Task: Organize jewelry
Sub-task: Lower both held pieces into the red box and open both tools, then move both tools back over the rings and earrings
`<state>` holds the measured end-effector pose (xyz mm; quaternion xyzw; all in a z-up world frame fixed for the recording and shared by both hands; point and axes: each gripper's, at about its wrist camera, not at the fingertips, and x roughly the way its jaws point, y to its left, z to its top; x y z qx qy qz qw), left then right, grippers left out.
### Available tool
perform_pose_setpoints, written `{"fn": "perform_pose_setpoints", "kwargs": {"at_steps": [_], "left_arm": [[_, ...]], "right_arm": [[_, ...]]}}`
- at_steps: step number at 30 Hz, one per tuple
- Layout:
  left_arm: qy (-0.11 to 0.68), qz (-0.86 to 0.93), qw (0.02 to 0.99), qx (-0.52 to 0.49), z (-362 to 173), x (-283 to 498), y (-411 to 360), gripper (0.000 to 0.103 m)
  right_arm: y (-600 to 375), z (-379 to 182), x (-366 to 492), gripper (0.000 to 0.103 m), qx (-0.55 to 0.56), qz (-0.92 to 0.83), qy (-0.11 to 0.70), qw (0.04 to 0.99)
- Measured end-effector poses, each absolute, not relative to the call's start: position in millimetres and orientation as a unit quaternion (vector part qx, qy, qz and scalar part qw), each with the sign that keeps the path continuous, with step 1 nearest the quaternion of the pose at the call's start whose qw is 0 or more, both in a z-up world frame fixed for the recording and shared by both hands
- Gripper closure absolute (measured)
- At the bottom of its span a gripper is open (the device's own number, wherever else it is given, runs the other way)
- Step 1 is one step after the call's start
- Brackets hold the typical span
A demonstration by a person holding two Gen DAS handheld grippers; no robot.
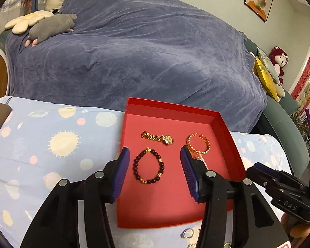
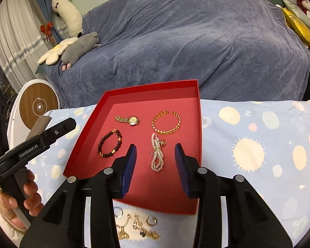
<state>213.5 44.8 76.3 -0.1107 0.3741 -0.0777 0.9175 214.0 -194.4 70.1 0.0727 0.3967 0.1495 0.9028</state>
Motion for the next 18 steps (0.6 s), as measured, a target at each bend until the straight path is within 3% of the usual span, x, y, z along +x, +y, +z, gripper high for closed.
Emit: {"fn": "perform_pose_setpoints", "kwargs": {"at_steps": [3, 18], "left_arm": [[0.374, -0.073, 0.917, -0.114, 83, 183, 55, 0.048], [0.412, -0.049, 0.904, -0.099, 33, 57, 59, 0.048]], "right_arm": [[-204, 75, 177, 0.054, 0.078, 0.155, 0.393, 0.903], [-201, 32, 66, 0.054, 0.079, 0.153, 0.43, 0.886]]}}
